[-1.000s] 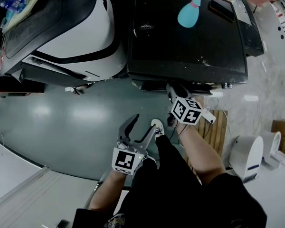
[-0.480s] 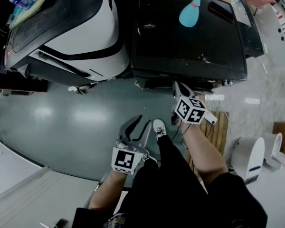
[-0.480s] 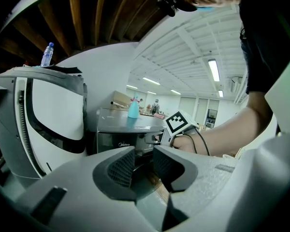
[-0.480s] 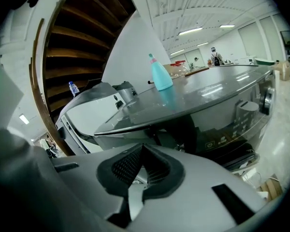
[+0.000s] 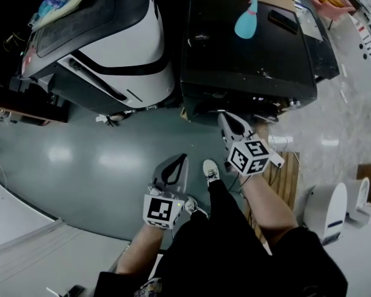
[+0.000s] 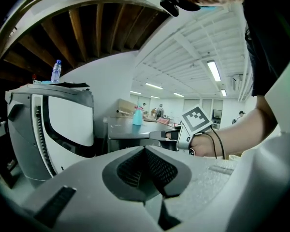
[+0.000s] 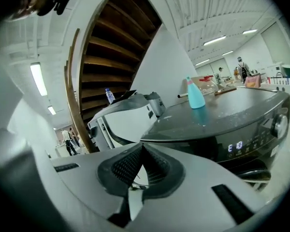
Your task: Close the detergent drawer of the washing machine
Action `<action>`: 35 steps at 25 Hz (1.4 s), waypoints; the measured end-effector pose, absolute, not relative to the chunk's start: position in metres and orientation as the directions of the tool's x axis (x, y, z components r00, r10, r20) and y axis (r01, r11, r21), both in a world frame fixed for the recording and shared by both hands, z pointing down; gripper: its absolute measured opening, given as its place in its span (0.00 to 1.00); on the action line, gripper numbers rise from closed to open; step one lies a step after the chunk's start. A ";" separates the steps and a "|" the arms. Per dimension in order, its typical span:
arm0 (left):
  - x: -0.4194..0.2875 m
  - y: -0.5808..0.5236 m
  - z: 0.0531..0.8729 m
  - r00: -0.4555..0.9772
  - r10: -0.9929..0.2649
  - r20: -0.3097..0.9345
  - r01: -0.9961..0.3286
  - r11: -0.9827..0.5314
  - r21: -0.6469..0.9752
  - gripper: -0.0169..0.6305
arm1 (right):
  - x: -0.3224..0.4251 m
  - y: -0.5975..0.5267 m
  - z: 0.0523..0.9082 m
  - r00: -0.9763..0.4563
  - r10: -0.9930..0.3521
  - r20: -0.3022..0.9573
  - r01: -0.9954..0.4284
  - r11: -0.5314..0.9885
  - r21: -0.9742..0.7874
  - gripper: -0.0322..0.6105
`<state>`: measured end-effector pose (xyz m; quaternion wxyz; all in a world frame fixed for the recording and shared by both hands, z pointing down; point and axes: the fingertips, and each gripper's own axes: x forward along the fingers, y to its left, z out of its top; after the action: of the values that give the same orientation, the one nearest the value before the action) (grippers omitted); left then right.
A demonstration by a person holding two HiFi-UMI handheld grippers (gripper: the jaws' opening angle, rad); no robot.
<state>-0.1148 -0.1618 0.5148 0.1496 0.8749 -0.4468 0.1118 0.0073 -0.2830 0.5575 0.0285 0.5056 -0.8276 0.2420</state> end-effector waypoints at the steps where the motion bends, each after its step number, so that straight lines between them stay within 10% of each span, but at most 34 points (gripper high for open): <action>1: -0.120 -0.155 0.511 0.571 -0.756 0.321 -0.819 -0.549 0.164 0.03 | 0.001 -0.274 0.550 -0.501 -0.820 0.277 -0.844 0.392 -0.367 0.05; 19: -0.203 -0.029 0.448 0.544 -0.817 0.191 -0.839 -0.526 0.142 0.03 | -0.099 -0.087 0.436 -0.652 -0.746 0.136 -0.756 0.626 -0.189 0.05; 35: -0.132 0.032 0.446 0.597 -0.780 0.187 -0.802 -0.574 0.163 0.03 | -0.040 -0.004 0.417 -0.653 -0.743 0.144 -0.757 0.640 -0.131 0.05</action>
<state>-0.1321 0.0324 0.4457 0.1159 0.8860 -0.4465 0.0470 -0.0399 -0.0037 0.4168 0.0384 0.4147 -0.9047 0.0901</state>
